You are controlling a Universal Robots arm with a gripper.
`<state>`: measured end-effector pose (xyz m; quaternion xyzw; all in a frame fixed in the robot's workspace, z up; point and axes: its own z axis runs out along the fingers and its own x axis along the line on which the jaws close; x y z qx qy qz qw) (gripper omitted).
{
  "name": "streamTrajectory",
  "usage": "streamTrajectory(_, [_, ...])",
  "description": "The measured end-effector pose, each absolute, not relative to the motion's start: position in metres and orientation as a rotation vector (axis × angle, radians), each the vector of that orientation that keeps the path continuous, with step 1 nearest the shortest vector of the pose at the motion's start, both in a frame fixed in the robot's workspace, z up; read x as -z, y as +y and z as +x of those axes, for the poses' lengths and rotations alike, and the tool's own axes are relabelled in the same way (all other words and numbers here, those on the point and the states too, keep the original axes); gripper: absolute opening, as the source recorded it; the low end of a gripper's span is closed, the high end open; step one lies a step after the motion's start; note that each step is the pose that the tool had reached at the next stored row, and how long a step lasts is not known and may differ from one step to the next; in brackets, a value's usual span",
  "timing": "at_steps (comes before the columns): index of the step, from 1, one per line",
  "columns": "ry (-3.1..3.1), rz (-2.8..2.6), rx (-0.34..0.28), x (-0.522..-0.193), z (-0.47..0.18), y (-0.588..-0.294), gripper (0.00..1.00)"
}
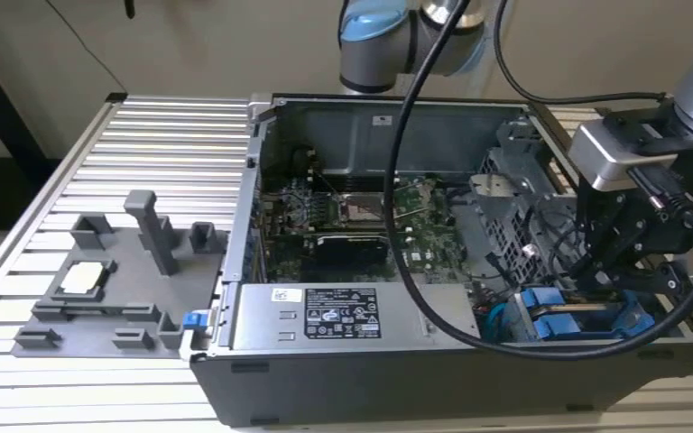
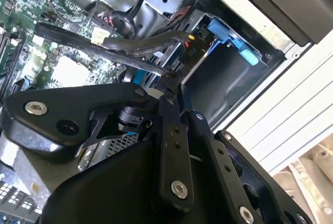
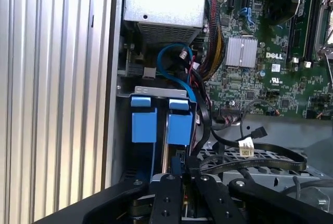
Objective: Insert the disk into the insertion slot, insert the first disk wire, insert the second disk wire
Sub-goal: 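Insert the second disk wire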
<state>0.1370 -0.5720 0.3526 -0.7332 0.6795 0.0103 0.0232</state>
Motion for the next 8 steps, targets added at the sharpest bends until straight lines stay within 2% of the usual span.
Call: streamTrajectory(8, [2.133,-2.239,-0.034,-0.3514,0.1371,-0.5723,0.16])
